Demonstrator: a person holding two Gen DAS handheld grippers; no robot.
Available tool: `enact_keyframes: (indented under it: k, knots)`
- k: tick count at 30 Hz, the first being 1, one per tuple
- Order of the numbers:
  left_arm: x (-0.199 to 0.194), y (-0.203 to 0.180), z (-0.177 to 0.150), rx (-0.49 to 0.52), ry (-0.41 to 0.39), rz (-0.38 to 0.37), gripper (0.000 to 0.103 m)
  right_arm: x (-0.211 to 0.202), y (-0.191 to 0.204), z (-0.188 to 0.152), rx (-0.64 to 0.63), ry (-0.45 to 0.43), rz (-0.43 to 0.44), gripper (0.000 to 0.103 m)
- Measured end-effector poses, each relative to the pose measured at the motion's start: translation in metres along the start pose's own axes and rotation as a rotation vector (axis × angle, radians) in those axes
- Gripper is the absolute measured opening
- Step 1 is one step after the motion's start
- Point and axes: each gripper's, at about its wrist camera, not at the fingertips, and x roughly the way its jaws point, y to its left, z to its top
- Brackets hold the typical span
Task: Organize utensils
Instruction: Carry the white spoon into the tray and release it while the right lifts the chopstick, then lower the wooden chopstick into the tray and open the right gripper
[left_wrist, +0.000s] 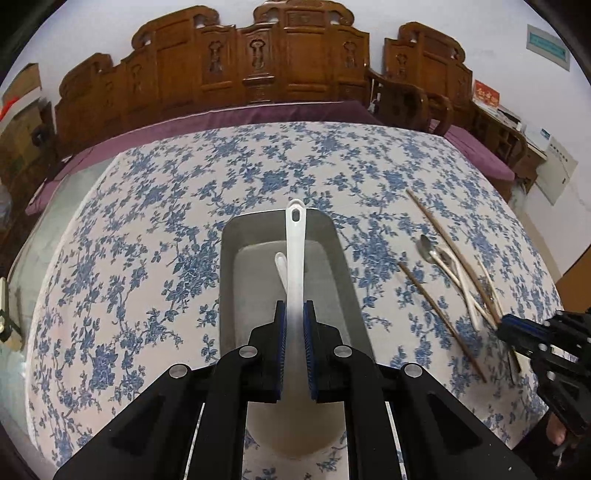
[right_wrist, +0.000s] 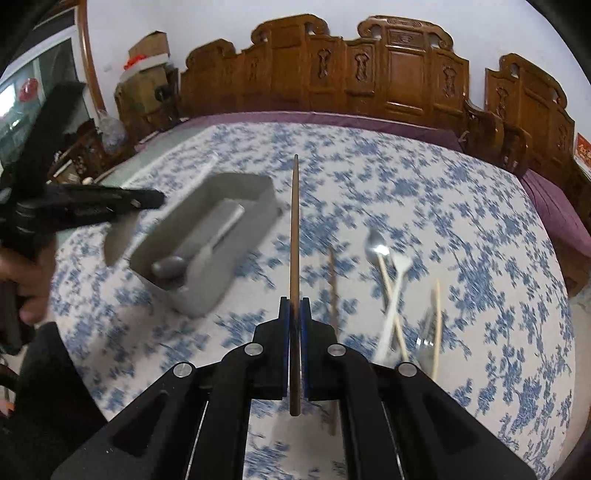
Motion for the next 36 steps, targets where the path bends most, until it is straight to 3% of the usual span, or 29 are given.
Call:
enact_keyframes:
  k: [22, 36]
  knots:
    - [0.052, 0.019, 0.01, -0.044, 0.052, -0.004, 0.011, 0.006, 0.03, 0.02, 0.03, -0.015, 0.06, 0.006]
    - [0.018, 0.053, 0.002, -0.039, -0.006, 0.005, 0.017, 0.04, 0.067, 0.038, 0.027, 0.012, 0.097, 0.006]
